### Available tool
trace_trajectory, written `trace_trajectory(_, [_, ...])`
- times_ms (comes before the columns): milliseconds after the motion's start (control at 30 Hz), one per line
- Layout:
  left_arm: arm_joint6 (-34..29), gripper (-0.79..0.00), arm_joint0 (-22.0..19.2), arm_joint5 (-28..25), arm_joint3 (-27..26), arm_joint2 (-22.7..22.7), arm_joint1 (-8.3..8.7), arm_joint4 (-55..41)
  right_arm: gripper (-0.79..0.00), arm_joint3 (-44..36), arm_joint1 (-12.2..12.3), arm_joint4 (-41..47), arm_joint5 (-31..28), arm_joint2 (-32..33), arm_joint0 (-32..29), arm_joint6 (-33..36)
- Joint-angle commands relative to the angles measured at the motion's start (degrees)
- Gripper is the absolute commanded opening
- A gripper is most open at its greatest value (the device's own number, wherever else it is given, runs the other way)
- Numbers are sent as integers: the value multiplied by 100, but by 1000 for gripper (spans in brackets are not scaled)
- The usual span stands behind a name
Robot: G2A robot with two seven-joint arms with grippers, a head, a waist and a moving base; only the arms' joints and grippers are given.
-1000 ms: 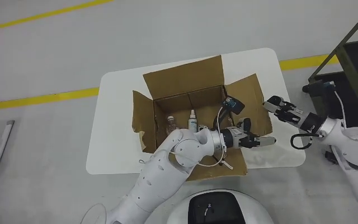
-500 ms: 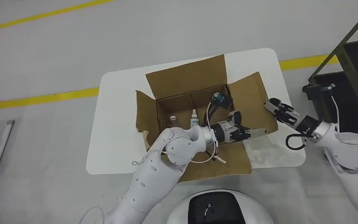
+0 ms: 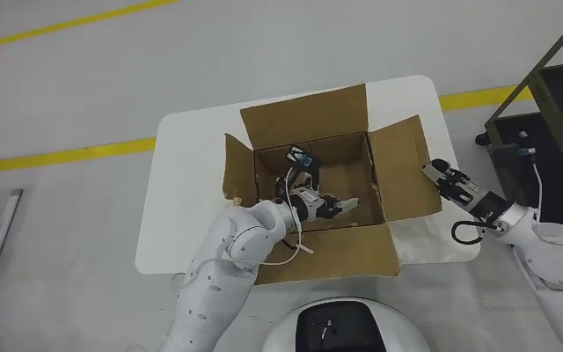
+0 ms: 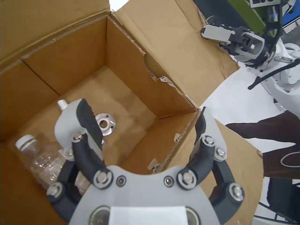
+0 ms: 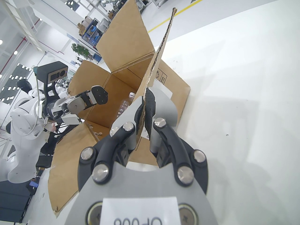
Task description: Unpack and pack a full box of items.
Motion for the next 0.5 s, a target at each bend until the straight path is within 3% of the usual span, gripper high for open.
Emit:
trace_trajectory(0, [4,0,-2,-1,5,3,-2,-51,-785,-6,-3,-13,-2,-1,-6,-45])
trace_trajectory(467, [76,0,39,198,159,33,5,187,-785,-5,1,-105,-245,55,-50,-61])
